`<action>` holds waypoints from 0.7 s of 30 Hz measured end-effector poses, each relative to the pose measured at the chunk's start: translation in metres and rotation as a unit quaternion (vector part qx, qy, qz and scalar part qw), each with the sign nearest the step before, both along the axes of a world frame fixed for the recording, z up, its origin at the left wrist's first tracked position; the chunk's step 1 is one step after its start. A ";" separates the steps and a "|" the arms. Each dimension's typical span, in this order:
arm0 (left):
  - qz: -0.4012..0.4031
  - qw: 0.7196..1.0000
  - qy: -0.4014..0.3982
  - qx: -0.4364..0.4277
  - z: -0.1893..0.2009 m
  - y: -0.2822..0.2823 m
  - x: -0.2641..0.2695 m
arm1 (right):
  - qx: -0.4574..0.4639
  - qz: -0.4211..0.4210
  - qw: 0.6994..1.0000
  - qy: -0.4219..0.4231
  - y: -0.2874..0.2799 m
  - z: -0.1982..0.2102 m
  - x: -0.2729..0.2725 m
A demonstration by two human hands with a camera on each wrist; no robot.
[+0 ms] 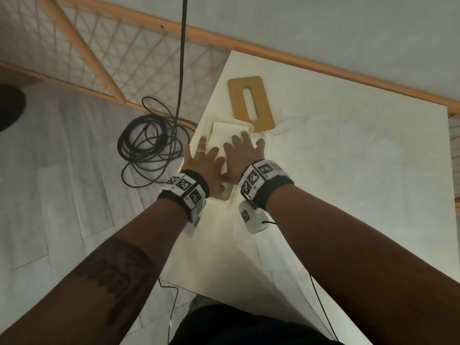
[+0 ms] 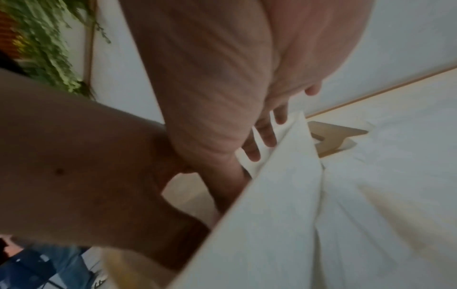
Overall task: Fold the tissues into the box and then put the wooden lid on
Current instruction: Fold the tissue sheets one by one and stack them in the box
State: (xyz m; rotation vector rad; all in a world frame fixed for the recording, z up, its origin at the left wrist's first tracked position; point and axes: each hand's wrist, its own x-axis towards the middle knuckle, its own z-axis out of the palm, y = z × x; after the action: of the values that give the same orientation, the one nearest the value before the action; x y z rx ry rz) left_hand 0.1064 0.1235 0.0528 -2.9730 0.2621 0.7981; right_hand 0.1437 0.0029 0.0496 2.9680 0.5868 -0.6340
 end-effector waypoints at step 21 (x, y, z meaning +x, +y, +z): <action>0.028 0.981 -0.153 -0.111 0.030 -0.099 -0.008 | 0.371 -0.277 0.880 -0.108 -0.176 -0.021 -0.028</action>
State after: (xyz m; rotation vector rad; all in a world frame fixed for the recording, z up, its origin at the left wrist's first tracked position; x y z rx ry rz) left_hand 0.0989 0.0244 0.0824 -3.2668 0.2669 0.3208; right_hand 0.1158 -0.1733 0.0287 3.8978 -0.1096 -0.0553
